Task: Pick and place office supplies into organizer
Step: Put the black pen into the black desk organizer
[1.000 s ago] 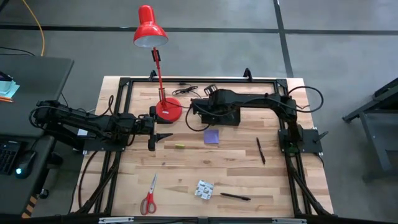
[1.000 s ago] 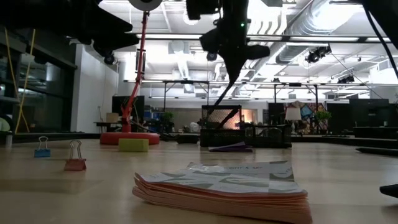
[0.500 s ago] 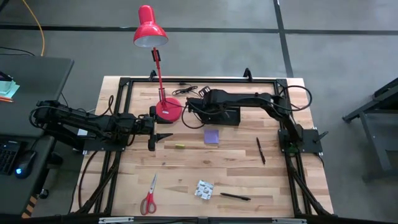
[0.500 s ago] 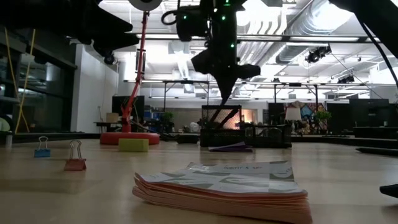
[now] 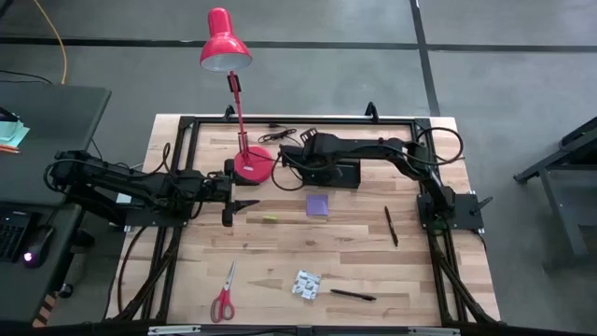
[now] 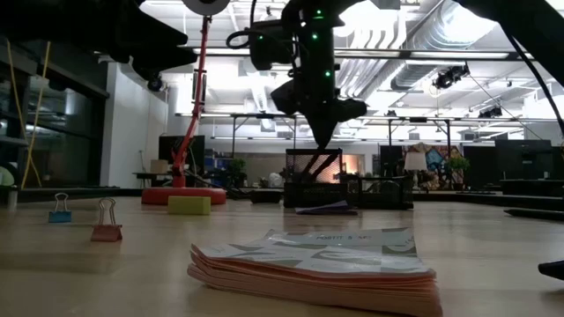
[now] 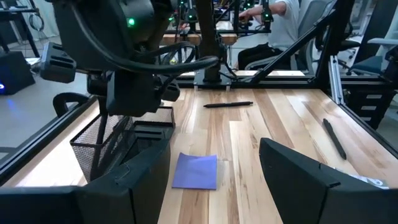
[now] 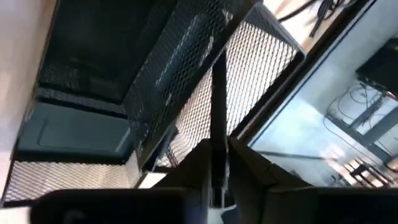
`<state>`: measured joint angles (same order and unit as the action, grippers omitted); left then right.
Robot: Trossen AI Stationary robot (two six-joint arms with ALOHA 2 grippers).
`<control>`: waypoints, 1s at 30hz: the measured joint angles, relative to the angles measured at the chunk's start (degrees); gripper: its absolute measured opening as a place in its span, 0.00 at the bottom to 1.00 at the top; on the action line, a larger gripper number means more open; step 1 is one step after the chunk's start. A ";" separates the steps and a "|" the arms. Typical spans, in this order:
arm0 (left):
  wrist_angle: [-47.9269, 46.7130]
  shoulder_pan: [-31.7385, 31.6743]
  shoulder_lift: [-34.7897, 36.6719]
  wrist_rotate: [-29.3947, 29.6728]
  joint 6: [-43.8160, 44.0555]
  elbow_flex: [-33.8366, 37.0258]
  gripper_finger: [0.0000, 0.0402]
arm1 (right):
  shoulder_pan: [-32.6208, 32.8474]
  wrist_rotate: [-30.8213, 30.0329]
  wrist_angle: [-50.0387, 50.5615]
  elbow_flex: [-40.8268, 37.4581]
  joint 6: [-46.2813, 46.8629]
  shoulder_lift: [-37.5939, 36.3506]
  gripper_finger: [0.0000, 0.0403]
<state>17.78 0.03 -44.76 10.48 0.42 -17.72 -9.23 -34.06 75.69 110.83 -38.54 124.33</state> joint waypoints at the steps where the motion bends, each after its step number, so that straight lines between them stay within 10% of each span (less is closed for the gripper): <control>1: 0.01 0.00 0.01 0.00 -0.02 0.01 0.58 | 0.27 -0.65 0.24 0.00 0.26 -0.02 0.16; 10: -0.38 0.00 -0.02 0.00 0.01 0.01 0.58 | 3.84 1.52 7.88 2.91 10.47 -0.02 0.24; 18: -1.19 -0.01 0.01 0.00 0.06 0.01 0.58 | 7.76 14.41 13.24 8.15 32.44 -4.95 0.20; 30: -1.33 -0.02 0.00 -0.63 0.62 0.01 0.58 | 15.95 17.50 14.30 -0.34 75.55 -16.50 0.18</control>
<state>16.45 0.01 -44.76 9.85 1.04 -17.72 6.73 -16.56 89.99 110.49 37.01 107.83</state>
